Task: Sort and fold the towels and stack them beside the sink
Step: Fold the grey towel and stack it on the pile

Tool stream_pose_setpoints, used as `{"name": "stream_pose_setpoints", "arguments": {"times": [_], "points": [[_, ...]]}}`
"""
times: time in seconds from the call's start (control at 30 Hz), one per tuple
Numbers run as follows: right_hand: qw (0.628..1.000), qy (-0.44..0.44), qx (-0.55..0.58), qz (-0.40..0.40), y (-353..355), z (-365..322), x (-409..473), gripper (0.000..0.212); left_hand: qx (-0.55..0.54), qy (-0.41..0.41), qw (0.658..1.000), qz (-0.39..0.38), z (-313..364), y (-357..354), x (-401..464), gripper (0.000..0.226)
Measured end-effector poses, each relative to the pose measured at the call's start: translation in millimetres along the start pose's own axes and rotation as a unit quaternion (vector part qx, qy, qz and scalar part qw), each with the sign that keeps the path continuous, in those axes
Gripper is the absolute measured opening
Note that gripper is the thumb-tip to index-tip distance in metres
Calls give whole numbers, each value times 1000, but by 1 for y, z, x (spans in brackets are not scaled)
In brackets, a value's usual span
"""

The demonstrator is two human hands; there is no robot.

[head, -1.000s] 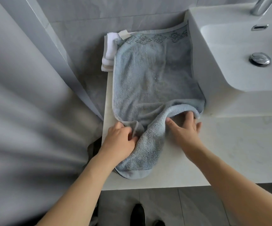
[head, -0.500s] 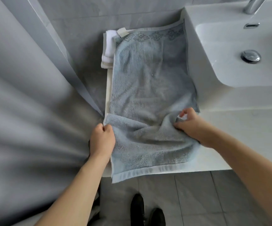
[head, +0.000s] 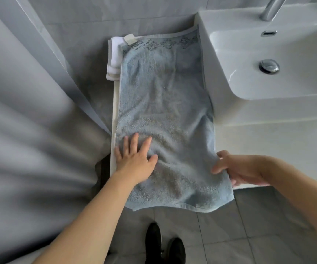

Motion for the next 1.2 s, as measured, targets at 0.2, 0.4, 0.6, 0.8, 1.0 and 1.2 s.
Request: {"name": "stream_pose_setpoints", "arguments": {"times": [0.2,0.4,0.6,0.8,1.0,1.2], "points": [[954,-160,-245,66,23,30,-20,29,47,-8,991,128,-14,-11,2,72],[873,105,-368,302,30,-49,15,20,71,-22,989,128,-7,-7,11,69],[763,277,-405,421,18,-127,69,39,42,-25,982,180,-8,10,27,68],[760,254,-413,432,66,-171,128,57,47,12,985,165,-26,21,60,74],[721,251,-440,473,104,-208,146,60,-7,43,978,205,-23,90,147,69],[677,338,-421,501,101,-219,142,61,-45,88,933,346,-23,186,223,61]]}}
Point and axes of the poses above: each hand's wrist, its own x-axis towards the middle knuckle, its own y-axis out of the back of the hand, z = x × y, the point moved 8 cm from there along x, towards the middle knuckle, and after that the axes turned 1 degree about x, right-handed, at the moved point
